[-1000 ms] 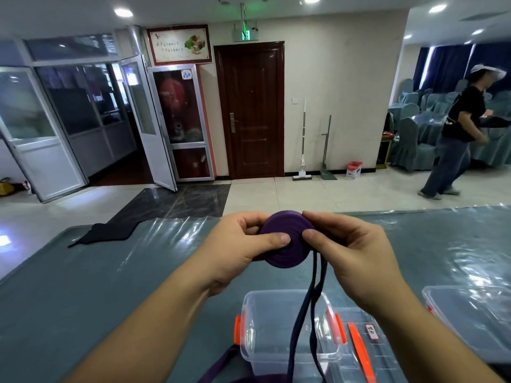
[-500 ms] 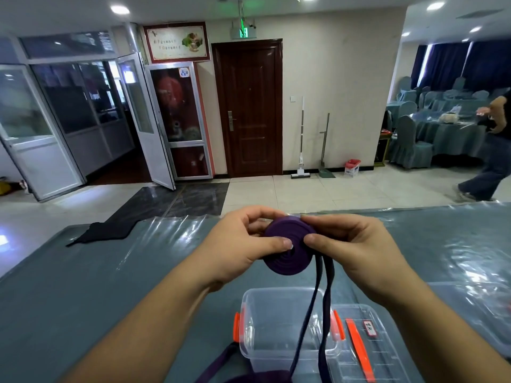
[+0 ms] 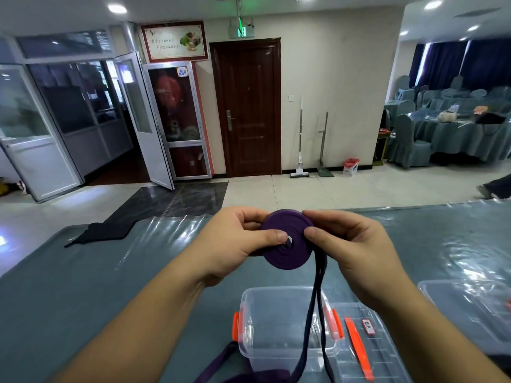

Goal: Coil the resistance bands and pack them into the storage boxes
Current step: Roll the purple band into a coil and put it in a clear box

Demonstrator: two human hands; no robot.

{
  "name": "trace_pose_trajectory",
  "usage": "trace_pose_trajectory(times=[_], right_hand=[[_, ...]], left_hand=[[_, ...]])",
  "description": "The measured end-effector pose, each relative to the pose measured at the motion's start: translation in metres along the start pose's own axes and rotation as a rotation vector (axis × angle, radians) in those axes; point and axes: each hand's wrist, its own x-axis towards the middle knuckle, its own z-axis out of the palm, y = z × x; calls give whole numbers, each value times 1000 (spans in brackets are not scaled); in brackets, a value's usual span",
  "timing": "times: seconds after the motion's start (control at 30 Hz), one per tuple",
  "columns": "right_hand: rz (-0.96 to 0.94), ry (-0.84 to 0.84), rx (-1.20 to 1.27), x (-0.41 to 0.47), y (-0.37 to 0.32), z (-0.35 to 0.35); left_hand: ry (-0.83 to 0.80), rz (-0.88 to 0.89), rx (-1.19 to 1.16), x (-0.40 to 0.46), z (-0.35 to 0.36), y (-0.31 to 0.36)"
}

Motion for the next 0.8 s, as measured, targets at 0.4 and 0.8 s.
trace_pose_trajectory(times=[0.4,0.8], right_hand=[[20,-114,-47,1,3,-4],[51,-186,-92,2,-3,-8]], left_hand=[[24,-18,-38,-2,4,-1],[-21,-32,79,-3,-5,6]])
